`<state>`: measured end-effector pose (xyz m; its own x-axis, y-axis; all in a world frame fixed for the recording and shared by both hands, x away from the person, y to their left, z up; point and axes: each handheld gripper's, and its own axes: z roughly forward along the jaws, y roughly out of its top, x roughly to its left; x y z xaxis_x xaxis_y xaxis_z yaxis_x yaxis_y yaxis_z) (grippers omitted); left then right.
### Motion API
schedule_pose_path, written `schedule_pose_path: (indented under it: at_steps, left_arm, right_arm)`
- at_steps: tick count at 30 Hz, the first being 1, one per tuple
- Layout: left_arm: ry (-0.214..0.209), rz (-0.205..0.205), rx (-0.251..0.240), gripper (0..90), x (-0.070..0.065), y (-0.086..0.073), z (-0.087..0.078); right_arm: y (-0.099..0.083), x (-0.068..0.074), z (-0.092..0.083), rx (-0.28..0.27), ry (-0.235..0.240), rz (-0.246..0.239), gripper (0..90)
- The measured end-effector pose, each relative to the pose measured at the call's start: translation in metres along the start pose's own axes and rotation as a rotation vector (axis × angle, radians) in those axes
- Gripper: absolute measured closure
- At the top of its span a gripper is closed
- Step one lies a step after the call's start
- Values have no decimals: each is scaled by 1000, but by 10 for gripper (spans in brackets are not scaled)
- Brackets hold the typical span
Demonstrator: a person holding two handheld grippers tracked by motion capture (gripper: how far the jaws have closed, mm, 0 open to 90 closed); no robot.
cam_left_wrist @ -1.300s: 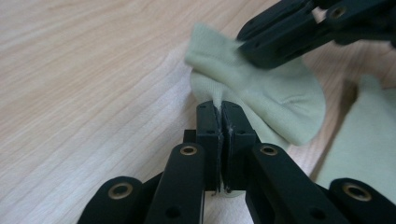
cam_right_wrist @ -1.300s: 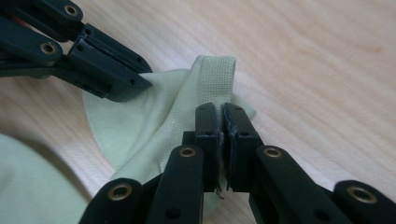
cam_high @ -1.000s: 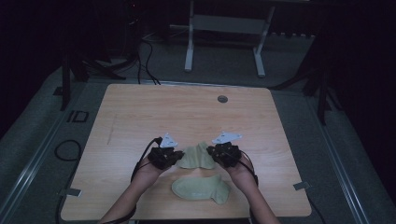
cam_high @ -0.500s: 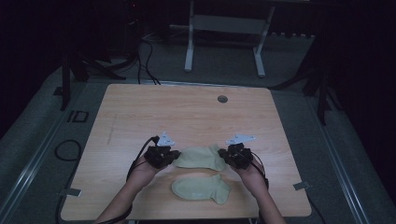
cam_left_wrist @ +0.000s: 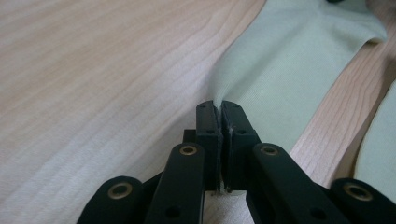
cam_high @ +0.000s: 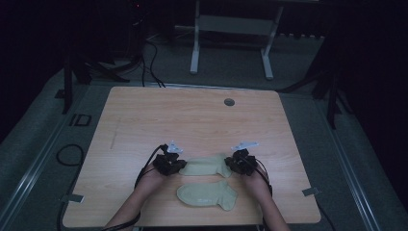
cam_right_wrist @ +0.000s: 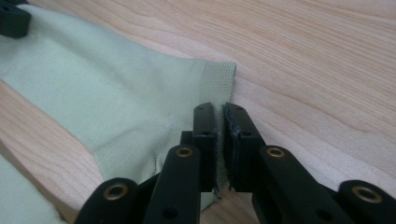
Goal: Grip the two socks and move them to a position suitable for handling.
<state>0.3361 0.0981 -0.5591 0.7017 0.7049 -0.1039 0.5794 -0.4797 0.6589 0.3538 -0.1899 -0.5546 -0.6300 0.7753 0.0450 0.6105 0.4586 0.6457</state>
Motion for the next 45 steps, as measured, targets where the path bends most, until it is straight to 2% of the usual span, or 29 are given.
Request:
schedule_pose_path:
  at_steps: [1,2,3,4,8,9,10,11,12,14,17,18,20,23,27,34,36,38,40,43,44,45]
  left_arm:
    - [-9,-9,1,858,0,0,0]
    - [-22,-21,-2,750,1,0,-1]
    - [-15,-26,-15,750,2,1,-3]
    - [-5,-30,-33,606,3,2,-7]
    - [19,-46,-104,571,4,5,-21]
    - [14,-43,-121,575,2,6,-25]
    - [10,-37,-125,694,0,6,-26]
    - [9,-20,-122,694,-4,6,-26]
    - [6,-3,-114,775,-8,6,-24]
    - [1,15,-75,852,-15,6,-18]
    - [-1,34,-48,853,-19,5,-10]
    - [19,38,-22,852,-19,3,-3]
    - [28,33,-6,851,-15,1,2]
    - [32,6,-17,844,-10,0,3]
    - [46,29,-10,842,-11,1,4]
    - [42,16,-18,838,-10,-2,2]
    - [22,4,-23,803,-10,-2,2]
    - [17,6,-22,783,-11,-2,2]
    - [3,-3,-25,712,-11,-1,1]
    - [-10,-8,-45,586,-14,0,-6]
    - [-27,-11,-48,586,-15,1,-9]
    - [-22,10,-44,514,-19,1,-17]
  right_arm:
    - [0,0,0,0,0,0,819]
    - [2,1,-1,11,7,-9,694]
    - [2,1,-1,11,7,-9,694]
    - [6,2,-7,-6,2,-10,651]
    - [11,5,-16,-32,2,-19,669]
    - [13,7,-18,-39,-4,-29,704]
    - [15,11,-21,-54,7,-45,814]
    - [15,11,-21,-54,7,-45,814]
    - [15,15,-22,-56,9,-57,859]
    - [15,21,-19,-43,24,-86,873]
    - [13,26,-14,-25,27,-112,865]
    - [9,30,-6,3,26,-135,801]
    - [7,30,-4,13,25,-138,772]
    - [-1,26,-1,27,19,-139,598]
    - [-4,23,-3,22,30,-142,580]
    - [-6,15,-7,34,43,-142,571]
    - [-5,14,-7,40,48,-130,569]
    - [-3,16,-6,50,44,-148,557]
    - [1,18,-8,49,41,-150,550]
    - [4,20,-13,28,47,-140,550]
    - [5,21,-16,16,47,-140,550]
    - [6,24,-25,-9,41,-144,553]
